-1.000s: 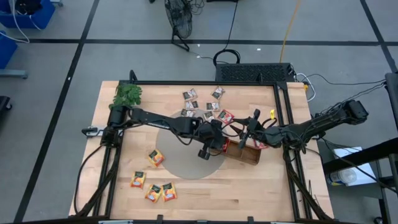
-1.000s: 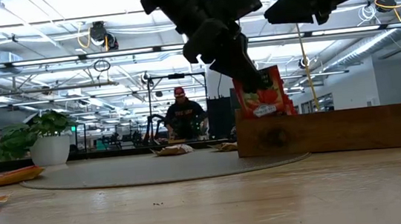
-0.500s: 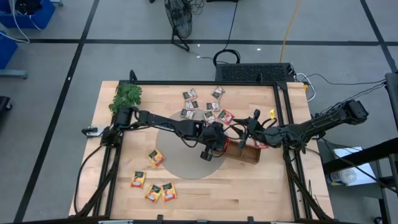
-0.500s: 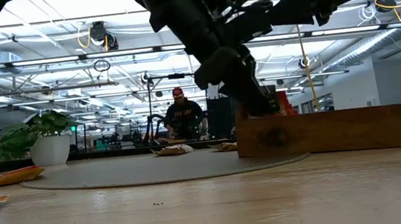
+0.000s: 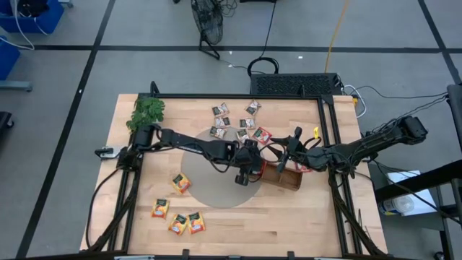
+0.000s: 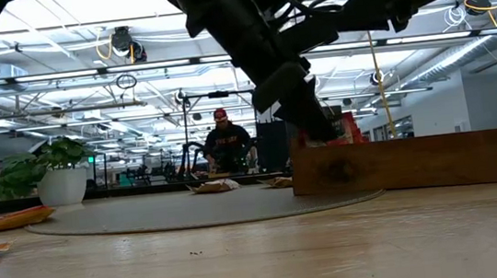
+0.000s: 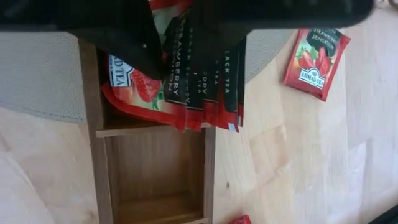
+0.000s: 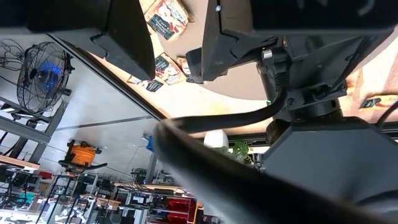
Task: Pick & Place Tea
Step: Put the red tea bag into the left section of the wooden organizer
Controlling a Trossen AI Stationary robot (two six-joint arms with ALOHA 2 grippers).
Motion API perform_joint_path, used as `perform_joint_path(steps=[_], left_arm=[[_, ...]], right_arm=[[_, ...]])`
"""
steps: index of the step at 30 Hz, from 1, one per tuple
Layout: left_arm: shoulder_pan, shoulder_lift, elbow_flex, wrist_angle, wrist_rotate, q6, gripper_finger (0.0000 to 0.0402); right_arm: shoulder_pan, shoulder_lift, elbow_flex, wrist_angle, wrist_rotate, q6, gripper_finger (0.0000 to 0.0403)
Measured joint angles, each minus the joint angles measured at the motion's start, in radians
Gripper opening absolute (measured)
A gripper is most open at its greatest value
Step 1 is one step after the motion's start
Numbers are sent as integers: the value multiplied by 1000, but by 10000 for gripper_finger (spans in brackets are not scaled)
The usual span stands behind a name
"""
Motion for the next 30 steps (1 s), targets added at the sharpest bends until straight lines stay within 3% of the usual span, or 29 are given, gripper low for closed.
perform_joint_path(steps=[8, 14, 17, 25, 30], left_arm=[[-24, 0, 8, -3, -57, 5, 176], [-52, 0, 52, -6, -167, 48, 208], [-61, -13, 84, -26, -172, 48, 216], [-35, -138, 96, -50, 34, -3, 214], [41, -210, 96, -90, 288, -52, 212]], right_arm=[[0, 0, 0, -5, 0, 0, 121], [0, -2, 0, -53, 0, 6, 125], [0, -5, 0, -77, 0, 23, 125], [-2, -25, 0, -182, 3, 27, 126], [-10, -25, -23, -200, 5, 8, 126]])
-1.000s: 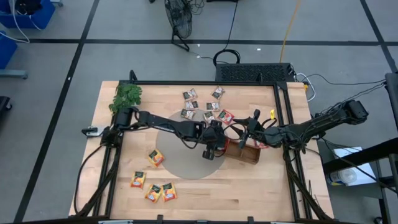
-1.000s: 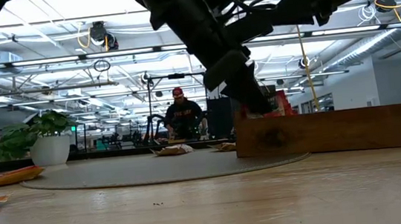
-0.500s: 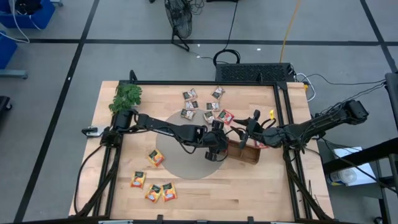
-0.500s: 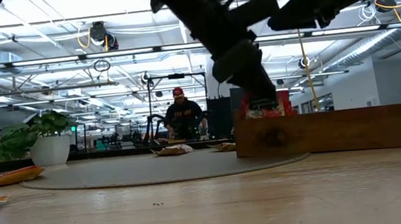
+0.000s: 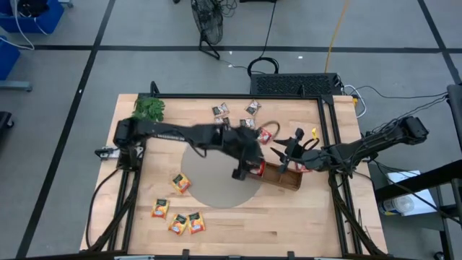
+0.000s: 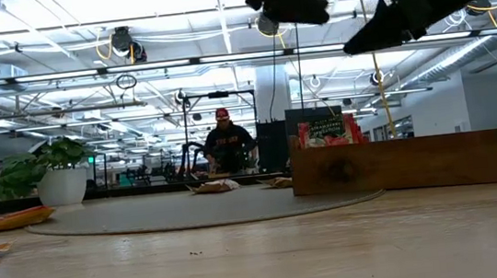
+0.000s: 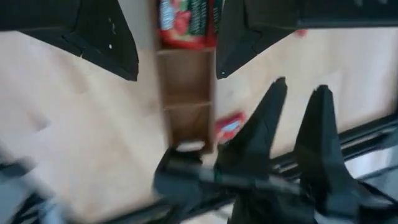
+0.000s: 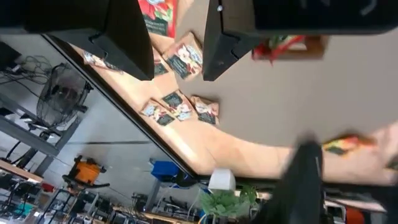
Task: Pick & Place Tea
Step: Put the red tea bag into the left section of the wooden organizer
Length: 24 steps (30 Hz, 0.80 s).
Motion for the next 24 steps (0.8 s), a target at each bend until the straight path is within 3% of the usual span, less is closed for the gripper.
perform_joint_path(steps=[4, 6, 13, 16, 19, 24], left_arm=[[77, -41, -55, 97, 230, -35, 206], [112, -64, -116, 181, 274, -68, 202], [215, -254, -382, 412, 120, -132, 191], [252, -353, -534, 607, 93, -172, 193], [285, -436, -688, 807, 95, -216, 192], [332, -533, -890, 970, 87, -268, 191]], right_arm=[[-28, 1, -64, 56, 21, -55, 125], [-38, 1, -117, 135, 27, -96, 125], [-54, 1, -314, 512, 24, -226, 121], [-86, 1, -328, 554, 21, -228, 122], [-152, 2, -259, 377, -71, -203, 125], [-331, 61, -14, -96, -378, -109, 125]])
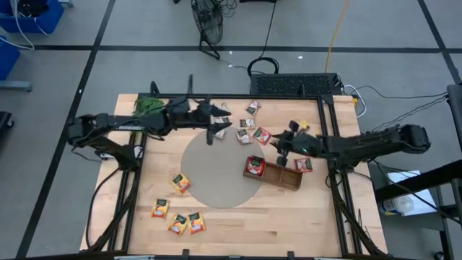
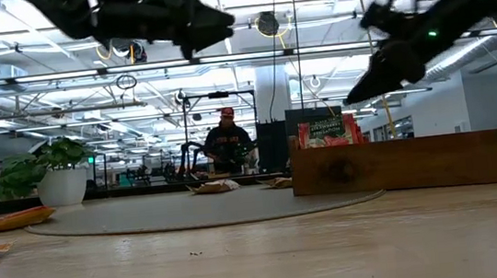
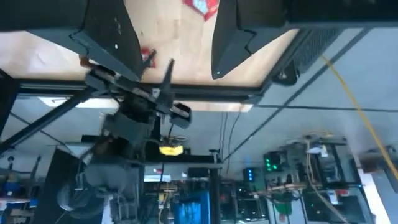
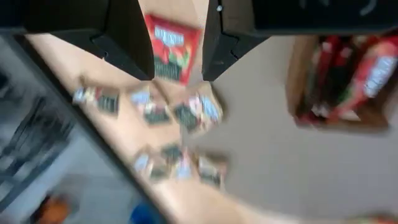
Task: Pick & Place Tea
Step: Put the red tea bag into the left section of the wooden organizer
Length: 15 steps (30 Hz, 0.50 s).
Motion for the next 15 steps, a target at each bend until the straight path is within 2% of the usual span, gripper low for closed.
perform_joint_path(steps=[4, 6, 8, 11, 15], left_arm=[[28, -40, -87, 71, 1, -1, 191], [39, -38, -108, 87, -10, 0, 191], [47, -38, -116, 89, -15, 1, 191], [51, -35, -117, 80, -16, 19, 191], [50, -32, -119, 60, -17, 46, 191]], right_arm=[[-182, 129, 171, -201, -205, 33, 125], [-273, 217, 246, -294, -338, 76, 127], [-339, 326, 306, -369, -417, 87, 132], [-392, 466, 377, -436, -475, 68, 146], [-407, 593, 434, -428, -491, 50, 169]])
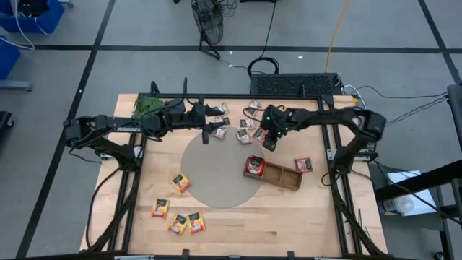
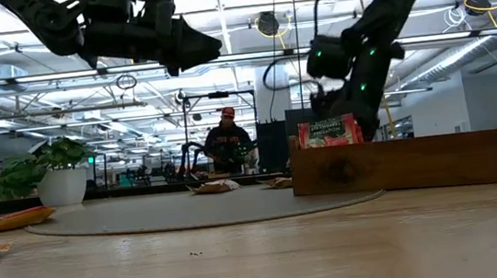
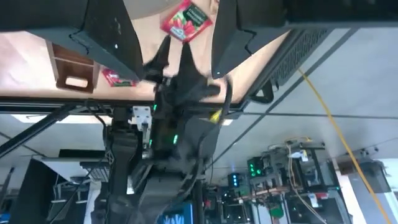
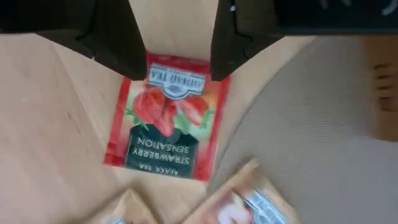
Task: Pick & Place Tea
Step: Put the red tea bag into the left section of the wooden organizer
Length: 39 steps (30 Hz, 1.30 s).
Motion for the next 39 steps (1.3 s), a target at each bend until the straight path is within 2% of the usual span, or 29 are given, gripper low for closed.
perform_joint_path(steps=[8, 12, 14, 20, 24, 31, 34, 39], left_arm=[[0, 0, 0, -20, 0, 27, 191], [0, 0, 0, -23, 0, 35, 191], [0, 0, 0, -23, 0, 38, 191], [0, 0, 0, -22, -20, 38, 191], [0, 0, 0, -22, -34, 34, 191], [0, 0, 1, -22, -35, 33, 191], [0, 0, 1, -25, -35, 32, 191], [0, 0, 1, -34, -35, 23, 191]], right_arm=[[9, 133, 74, -8, 50, -17, 203], [8, 179, 77, -56, 70, 9, 207], [8, 184, 77, -104, 113, 25, 203], [5, 177, 74, -278, 235, 59, 165], [6, 177, 74, -354, 240, 67, 145], [6, 178, 69, -352, 238, 84, 125], [6, 178, 57, -350, 238, 84, 91], [6, 175, 29, -333, 254, 56, 12]])
